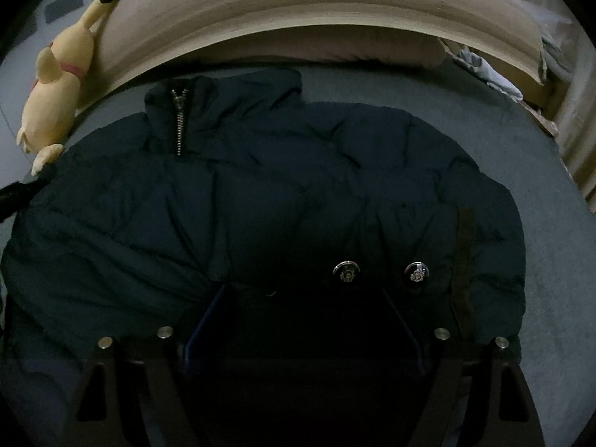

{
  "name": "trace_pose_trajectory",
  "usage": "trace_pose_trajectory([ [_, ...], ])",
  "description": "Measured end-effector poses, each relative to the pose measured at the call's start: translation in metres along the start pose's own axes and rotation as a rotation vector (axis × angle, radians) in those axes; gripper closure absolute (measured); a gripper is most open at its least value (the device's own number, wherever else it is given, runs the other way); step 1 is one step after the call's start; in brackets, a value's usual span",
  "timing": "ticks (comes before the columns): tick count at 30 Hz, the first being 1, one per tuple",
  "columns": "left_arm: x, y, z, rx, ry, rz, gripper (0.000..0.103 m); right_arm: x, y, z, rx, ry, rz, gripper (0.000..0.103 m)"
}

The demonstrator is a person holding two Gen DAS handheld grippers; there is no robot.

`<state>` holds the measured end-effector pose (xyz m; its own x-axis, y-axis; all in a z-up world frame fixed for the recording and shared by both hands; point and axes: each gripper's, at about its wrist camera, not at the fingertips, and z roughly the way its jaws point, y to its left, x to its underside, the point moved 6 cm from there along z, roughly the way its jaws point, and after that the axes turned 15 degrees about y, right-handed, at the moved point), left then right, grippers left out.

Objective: Fold large clothes

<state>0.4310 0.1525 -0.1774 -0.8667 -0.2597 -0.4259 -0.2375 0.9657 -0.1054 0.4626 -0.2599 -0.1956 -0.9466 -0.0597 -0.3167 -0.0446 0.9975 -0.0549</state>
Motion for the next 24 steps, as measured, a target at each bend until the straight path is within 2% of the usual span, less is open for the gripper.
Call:
trace_pose_trajectory([
  [3, 0.005, -0.010, -0.026, -0.001, -0.043, 0.018, 0.038, 0.001, 0.001, -0.003, 0.005, -0.007, 0.010, 0.019],
  [8, 0.026, -0.044, -0.052, 0.032, -0.059, 0.091, 0.036, -0.003, 0.003, -0.011, -0.013, 0.023, 0.000, 0.017],
  [11, 0.043, -0.069, -0.060, 0.057, -0.070, 0.150, 0.036, -0.002, 0.001, -0.040, -0.044, -0.045, 0.009, 0.015],
  [12, 0.048, -0.079, -0.060, 0.056, -0.074, 0.172, 0.036, -0.002, -0.001, -0.053, -0.047, -0.080, 0.021, 0.013],
  [15, 0.060, -0.105, -0.053, 0.044, -0.065, 0.231, 0.036, -0.001, -0.004, -0.062, -0.019, -0.103, 0.026, 0.012],
  [20, 0.073, -0.122, -0.034, -0.010, -0.036, 0.274, 0.036, 0.007, -0.006, -0.028, 0.041, -0.018, 0.005, 0.012],
  [24, 0.079, -0.118, -0.017, -0.020, -0.019, 0.266, 0.035, 0.010, -0.003, -0.017, 0.064, -0.011, -0.009, 0.010],
])
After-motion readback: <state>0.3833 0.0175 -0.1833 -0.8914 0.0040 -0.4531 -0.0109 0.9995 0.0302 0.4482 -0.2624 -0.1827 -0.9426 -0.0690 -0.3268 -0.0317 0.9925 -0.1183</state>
